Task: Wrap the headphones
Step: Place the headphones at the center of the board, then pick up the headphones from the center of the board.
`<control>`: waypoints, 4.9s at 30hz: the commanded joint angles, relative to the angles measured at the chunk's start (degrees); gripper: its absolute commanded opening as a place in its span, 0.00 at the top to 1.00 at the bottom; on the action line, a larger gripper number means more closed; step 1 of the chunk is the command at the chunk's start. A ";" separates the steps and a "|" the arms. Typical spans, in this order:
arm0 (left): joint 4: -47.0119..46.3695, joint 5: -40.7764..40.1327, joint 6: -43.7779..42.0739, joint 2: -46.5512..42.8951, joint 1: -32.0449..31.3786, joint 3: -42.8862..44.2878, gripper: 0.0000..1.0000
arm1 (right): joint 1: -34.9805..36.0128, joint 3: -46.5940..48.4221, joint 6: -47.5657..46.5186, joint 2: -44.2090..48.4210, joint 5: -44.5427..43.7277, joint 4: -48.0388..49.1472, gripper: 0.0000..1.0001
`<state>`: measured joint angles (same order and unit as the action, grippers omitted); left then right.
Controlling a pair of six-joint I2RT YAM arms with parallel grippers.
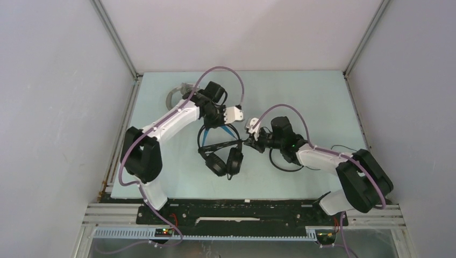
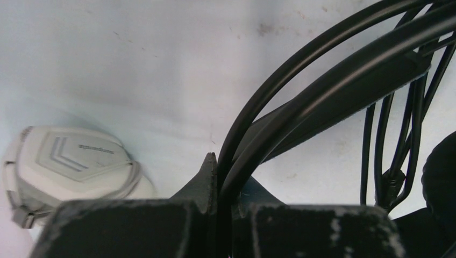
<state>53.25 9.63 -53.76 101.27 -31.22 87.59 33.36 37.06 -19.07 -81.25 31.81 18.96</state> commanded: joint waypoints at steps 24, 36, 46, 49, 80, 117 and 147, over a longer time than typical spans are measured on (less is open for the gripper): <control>-6.09 -11.53 -6.57 -4.89 0.64 -18.47 0.36 | 6.49 3.02 -16.48 -14.78 -16.91 14.12 0.83; -10.30 -5.88 -5.19 -13.37 0.85 -20.14 0.00 | 5.99 3.02 -14.36 -15.35 -17.57 20.55 0.70; -21.81 -5.07 6.92 -24.70 2.81 -17.82 0.00 | 3.24 3.02 -5.69 -11.99 -16.31 20.68 0.59; -25.50 -7.65 11.38 -28.71 2.79 -17.82 0.00 | 2.04 3.07 0.15 -10.19 -17.82 20.06 0.58; -31.64 -26.28 54.95 -54.62 1.79 -29.19 0.00 | -1.74 23.37 48.92 5.07 -38.69 -40.20 0.50; -36.50 -21.47 48.73 -64.77 -2.07 -38.36 0.03 | 7.44 4.78 37.43 -2.60 -42.80 -34.92 0.47; -37.61 -20.37 49.16 -61.79 -2.17 -38.93 0.02 | -11.22 6.66 77.44 30.91 -24.86 -18.71 1.00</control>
<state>18.00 -13.06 -4.10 38.46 -33.15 49.43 22.90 41.87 45.39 -54.41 5.04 -9.02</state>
